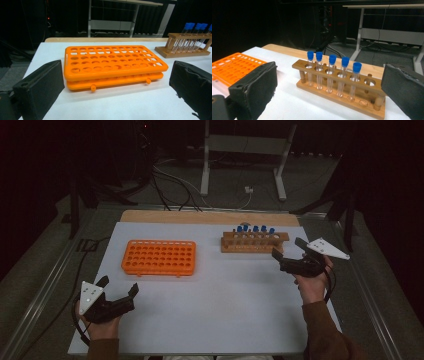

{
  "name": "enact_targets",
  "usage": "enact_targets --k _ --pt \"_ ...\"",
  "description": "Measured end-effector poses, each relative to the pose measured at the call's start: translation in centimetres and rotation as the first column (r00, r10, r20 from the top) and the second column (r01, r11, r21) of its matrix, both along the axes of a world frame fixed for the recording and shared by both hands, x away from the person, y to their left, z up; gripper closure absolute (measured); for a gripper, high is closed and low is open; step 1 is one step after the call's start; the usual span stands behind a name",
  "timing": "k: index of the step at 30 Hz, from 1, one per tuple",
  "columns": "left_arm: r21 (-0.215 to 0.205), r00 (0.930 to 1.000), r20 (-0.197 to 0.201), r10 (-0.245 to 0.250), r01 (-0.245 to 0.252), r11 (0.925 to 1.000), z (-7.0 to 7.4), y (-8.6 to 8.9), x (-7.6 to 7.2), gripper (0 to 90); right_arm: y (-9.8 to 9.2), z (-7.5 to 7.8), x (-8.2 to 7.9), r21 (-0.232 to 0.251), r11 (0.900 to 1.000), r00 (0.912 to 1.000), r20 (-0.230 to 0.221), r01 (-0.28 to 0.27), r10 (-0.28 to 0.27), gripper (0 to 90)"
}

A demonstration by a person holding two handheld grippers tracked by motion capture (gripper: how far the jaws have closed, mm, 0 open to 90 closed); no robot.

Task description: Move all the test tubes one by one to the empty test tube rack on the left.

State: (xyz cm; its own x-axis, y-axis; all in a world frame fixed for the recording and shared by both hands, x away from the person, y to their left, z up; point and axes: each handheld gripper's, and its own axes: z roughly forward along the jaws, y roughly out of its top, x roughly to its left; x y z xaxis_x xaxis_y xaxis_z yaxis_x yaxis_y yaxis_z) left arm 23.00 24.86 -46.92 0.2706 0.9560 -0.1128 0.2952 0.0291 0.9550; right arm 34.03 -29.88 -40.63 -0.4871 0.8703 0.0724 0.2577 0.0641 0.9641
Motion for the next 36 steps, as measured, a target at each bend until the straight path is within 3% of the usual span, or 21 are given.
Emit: enact_targets --k 4,8,13,18,25,28,36 --pt "-0.006 1.0000 -0.006 -0.003 0.003 1.0000 -0.1 0.0 0.1 0.5 1.0 0.0 1.2 -0.050 0.998 0.9996 0.009 -0.027 0.028 0.6" --pt "-0.011 0.9999 -0.005 -0.010 0.010 0.9999 -0.1 0.1 0.0 0.5 1.2 0.3 1.9 -0.064 0.998 0.9996 0.013 -0.026 0.027 0.6" --pt "-0.016 0.9997 -0.008 -0.021 0.021 0.9996 -0.2 0.0 0.0 0.5 0.7 0.9 3.1 -0.053 0.998 0.9997 -0.001 -0.023 0.022 0.6" --pt "-0.019 0.9996 -0.009 -0.027 0.027 0.9995 -0.2 -0.1 0.0 0.5 -0.2 0.8 4.7 -0.026 1.000 0.9997 -0.016 0.018 -0.019 0.6" --pt "-0.023 0.9994 -0.012 -0.033 0.032 0.9992 -0.3 0.0 0.0 0.5 -0.5 0.6 6.4 -0.033 0.998 0.9982 -0.011 0.058 -0.059 0.7" --pt "-0.032 0.9991 -0.017 -0.039 0.039 0.9987 -0.4 0.0 0.0 0.5 -0.4 -0.2 7.5 -0.058 0.995 0.9970 -0.017 0.075 -0.076 0.7" --pt "-0.033 0.9981 -0.028 -0.055 0.054 0.9980 -0.5 -0.2 0.1 0.5 -0.6 -2.1 9.3 -0.056 0.995 0.9948 -0.057 0.082 -0.085 0.7"
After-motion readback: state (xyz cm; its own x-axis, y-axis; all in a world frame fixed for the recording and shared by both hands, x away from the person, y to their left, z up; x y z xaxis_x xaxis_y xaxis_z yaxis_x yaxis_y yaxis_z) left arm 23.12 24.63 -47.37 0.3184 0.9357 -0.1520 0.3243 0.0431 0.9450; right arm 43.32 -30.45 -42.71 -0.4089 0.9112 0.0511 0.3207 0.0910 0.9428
